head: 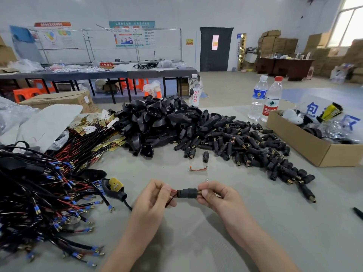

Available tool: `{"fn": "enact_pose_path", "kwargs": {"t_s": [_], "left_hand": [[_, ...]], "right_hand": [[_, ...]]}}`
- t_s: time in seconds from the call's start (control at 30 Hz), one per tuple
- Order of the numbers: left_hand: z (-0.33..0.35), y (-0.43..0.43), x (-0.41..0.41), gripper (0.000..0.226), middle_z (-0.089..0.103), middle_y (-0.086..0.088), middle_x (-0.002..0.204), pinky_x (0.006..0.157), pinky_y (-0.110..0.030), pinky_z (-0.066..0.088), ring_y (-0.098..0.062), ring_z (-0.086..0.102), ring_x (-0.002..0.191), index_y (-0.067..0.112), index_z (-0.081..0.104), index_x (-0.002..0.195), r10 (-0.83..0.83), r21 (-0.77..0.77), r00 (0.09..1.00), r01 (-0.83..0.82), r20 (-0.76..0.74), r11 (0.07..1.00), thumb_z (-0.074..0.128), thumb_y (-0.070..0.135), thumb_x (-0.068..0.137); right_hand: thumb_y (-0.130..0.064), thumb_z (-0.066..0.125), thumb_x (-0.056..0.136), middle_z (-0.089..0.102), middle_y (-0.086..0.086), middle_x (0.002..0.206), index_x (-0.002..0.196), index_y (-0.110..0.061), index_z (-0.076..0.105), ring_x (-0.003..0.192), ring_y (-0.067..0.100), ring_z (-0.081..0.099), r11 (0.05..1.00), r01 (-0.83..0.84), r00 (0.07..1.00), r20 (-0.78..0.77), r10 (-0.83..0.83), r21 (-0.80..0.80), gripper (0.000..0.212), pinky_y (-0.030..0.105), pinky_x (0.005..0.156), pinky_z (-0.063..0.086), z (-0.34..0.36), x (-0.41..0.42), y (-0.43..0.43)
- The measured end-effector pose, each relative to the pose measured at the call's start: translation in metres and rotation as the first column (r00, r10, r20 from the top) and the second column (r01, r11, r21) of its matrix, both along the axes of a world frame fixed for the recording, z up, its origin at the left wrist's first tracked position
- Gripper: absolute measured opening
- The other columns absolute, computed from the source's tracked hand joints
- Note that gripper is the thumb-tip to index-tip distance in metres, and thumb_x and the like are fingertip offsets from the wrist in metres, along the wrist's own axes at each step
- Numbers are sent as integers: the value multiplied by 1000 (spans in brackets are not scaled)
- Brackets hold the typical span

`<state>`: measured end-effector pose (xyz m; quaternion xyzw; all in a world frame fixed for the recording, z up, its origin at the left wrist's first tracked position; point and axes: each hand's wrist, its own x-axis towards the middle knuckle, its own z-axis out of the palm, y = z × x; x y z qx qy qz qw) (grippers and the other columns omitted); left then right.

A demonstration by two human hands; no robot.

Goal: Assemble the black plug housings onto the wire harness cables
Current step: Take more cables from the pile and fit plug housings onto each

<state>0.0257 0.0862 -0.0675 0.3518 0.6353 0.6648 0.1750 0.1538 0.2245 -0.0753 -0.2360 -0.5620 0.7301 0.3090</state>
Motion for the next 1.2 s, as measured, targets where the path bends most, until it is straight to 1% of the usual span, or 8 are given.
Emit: {"fn": "enact_pose_path", "kwargs": {"t_s": [0.23,0.37,0.5,0.63,0.83,1.0,1.1,1.2], "left_hand": [[-1,-1,3,16,71,-9,75,83,-60,48,-46,60,83,22,59,81,-2,-79,997,-4,-81,997,60,30,95],[-3,-1,3,16,71,-4,75,83,-58,51,-33,65,78,29,58,80,12,-118,990,-29,-142,993,58,41,90],[-8,0,-2,14,72,0,82,76,-29,54,-16,69,75,33,60,82,29,-96,988,-44,-154,994,56,37,95],[-9,-1,-4,14,72,-6,81,68,-19,53,-20,68,70,27,61,86,57,-30,992,-60,-116,998,56,24,98],[-8,-1,-9,12,70,-6,77,68,-26,53,-19,65,68,10,61,87,41,0,994,-41,-104,999,58,13,98],[-12,1,-12,13,69,-6,74,68,-33,53,-21,65,66,13,62,83,72,13,992,-71,-105,997,62,12,96],[-17,4,-9,18,67,-7,70,69,-53,49,-39,60,70,27,62,78,103,-30,986,-107,-132,994,64,20,95],[-18,4,-5,16,66,-7,71,69,-56,48,-41,58,72,29,62,81,101,-26,983,-106,-156,994,63,42,90]], "right_hand": [[6,60,92,73,2,76,80,-10,78,78,16,73,998,-21,999,-39,19,-55,27,17,73,56,-1,-1,-2],[5,61,91,75,3,81,81,-12,79,82,18,74,996,-37,998,-50,33,-77,27,17,74,56,-1,0,-2],[3,62,91,75,4,83,84,-16,80,85,19,74,995,-56,997,-56,51,-86,27,17,76,56,-1,-2,-4],[3,63,90,74,7,84,84,-14,80,87,21,74,992,-48,996,-75,40,-113,25,18,76,56,-1,-2,-4],[3,66,85,73,9,85,83,-9,79,85,22,74,981,-51,993,-113,29,-188,17,20,75,58,-1,-2,-4],[0,68,82,74,8,88,83,-11,80,87,20,73,978,-68,990,-132,43,-198,16,20,78,57,-2,-2,-6],[3,67,86,74,6,88,84,-12,80,89,18,73,981,-59,990,-133,35,-182,20,20,80,56,-2,-3,-5],[4,65,87,74,4,88,84,-13,79,90,16,72,985,-52,991,-130,31,-165,23,20,81,56,-2,-3,-4]]}}
